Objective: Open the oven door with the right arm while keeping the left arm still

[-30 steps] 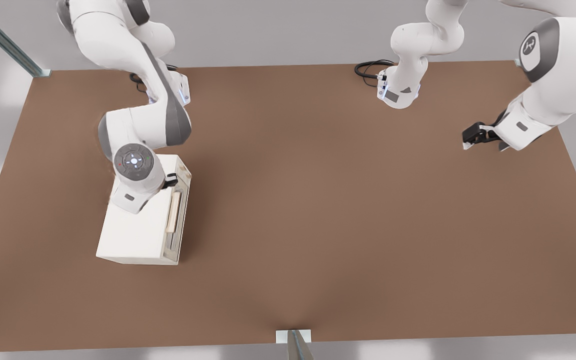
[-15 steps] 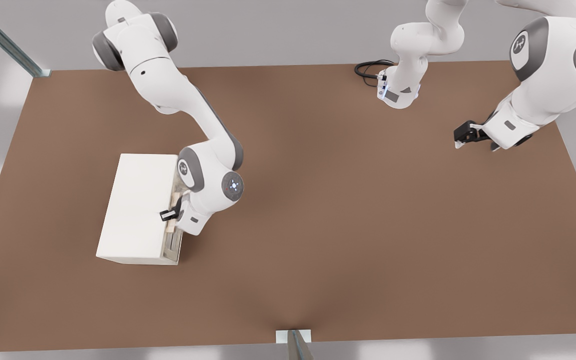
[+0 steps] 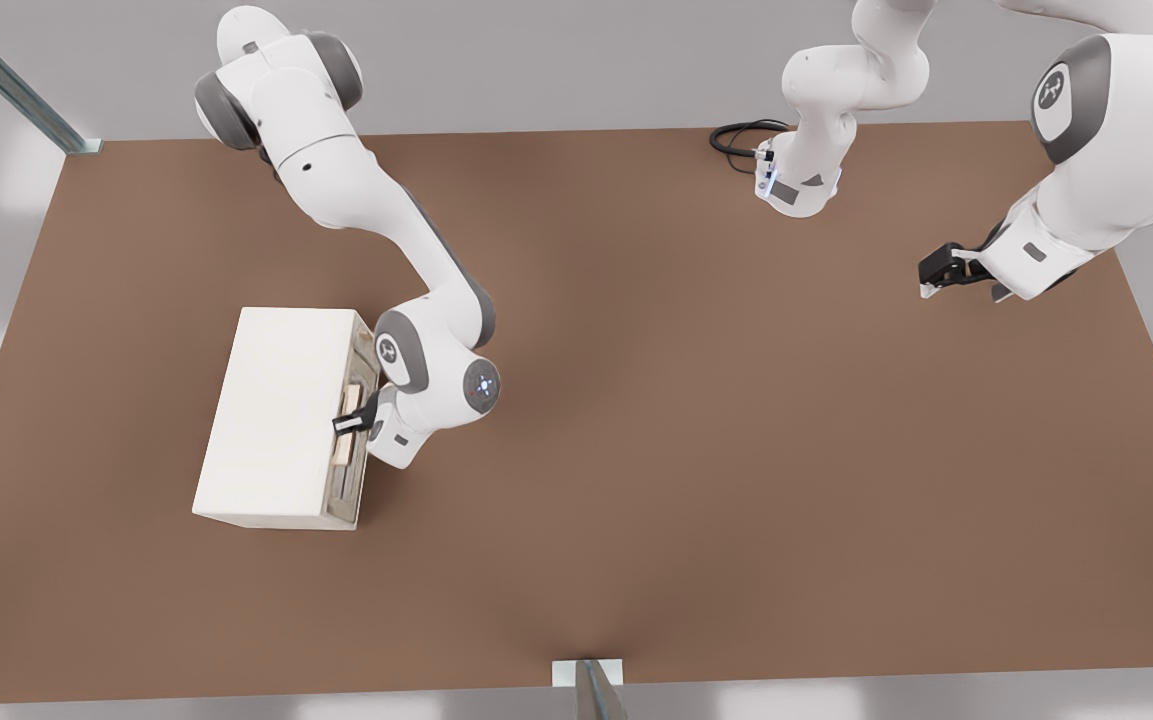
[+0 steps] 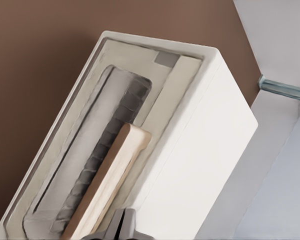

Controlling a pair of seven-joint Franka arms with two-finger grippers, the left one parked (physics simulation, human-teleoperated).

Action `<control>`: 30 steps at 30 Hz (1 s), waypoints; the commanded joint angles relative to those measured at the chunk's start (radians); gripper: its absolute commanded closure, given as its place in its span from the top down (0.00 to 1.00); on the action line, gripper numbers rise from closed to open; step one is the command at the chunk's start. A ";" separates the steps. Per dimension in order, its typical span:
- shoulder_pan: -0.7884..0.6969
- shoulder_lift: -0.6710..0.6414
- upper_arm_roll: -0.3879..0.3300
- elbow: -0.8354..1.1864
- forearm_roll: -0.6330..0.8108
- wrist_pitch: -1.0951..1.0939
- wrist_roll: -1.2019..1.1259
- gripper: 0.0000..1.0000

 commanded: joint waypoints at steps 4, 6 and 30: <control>0.002 0.005 0.000 -0.011 0.003 -0.014 0.054 0.21; 0.002 0.011 0.000 -0.013 0.005 -0.014 0.052 0.21; 0.032 0.028 0.006 0.043 0.009 -0.026 0.040 0.21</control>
